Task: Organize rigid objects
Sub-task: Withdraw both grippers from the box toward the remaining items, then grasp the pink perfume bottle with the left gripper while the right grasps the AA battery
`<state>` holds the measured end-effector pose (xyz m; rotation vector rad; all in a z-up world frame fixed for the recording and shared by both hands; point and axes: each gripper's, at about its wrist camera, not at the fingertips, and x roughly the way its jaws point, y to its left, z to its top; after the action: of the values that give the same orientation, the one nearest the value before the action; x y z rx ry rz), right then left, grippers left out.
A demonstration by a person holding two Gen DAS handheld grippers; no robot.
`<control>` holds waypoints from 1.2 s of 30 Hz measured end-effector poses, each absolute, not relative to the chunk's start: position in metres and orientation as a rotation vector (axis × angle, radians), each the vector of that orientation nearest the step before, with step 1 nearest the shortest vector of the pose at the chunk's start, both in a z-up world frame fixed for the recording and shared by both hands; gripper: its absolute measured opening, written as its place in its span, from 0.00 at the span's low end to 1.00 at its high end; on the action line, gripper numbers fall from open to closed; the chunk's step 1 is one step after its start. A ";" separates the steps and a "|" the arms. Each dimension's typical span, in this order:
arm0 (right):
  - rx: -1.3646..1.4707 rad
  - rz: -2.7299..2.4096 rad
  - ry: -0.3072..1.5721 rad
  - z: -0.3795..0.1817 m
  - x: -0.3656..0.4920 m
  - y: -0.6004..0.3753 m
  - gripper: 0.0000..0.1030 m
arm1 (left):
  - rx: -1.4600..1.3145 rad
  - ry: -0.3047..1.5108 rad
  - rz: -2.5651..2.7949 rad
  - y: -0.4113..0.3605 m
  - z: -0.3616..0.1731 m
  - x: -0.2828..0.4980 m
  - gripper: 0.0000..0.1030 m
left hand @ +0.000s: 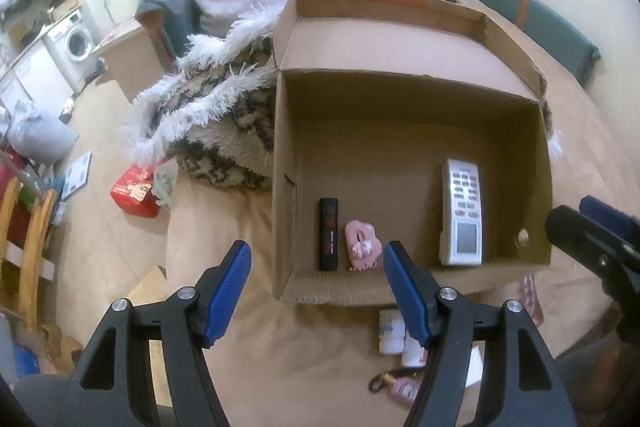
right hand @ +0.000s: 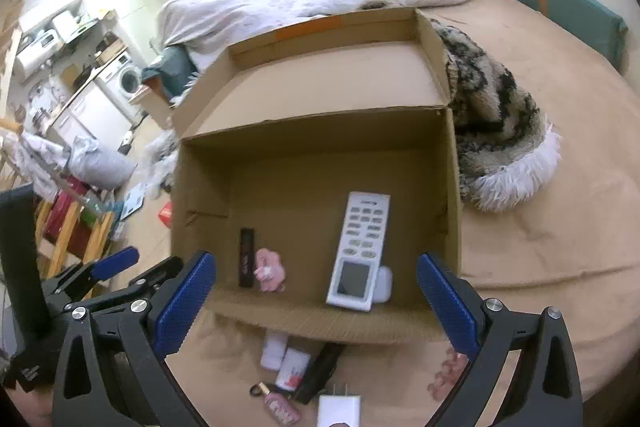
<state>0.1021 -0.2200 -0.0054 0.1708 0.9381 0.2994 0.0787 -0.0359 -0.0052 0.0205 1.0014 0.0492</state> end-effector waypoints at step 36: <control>0.088 0.190 1.161 -0.069 0.086 -0.248 1.00 | 0.261 1.493 -0.399 -0.120 -0.127 0.031 0.65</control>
<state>0.0857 -0.2484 -0.0686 0.0876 1.1611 0.1898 0.0309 -0.1203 -0.1273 0.2609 1.4931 -0.3994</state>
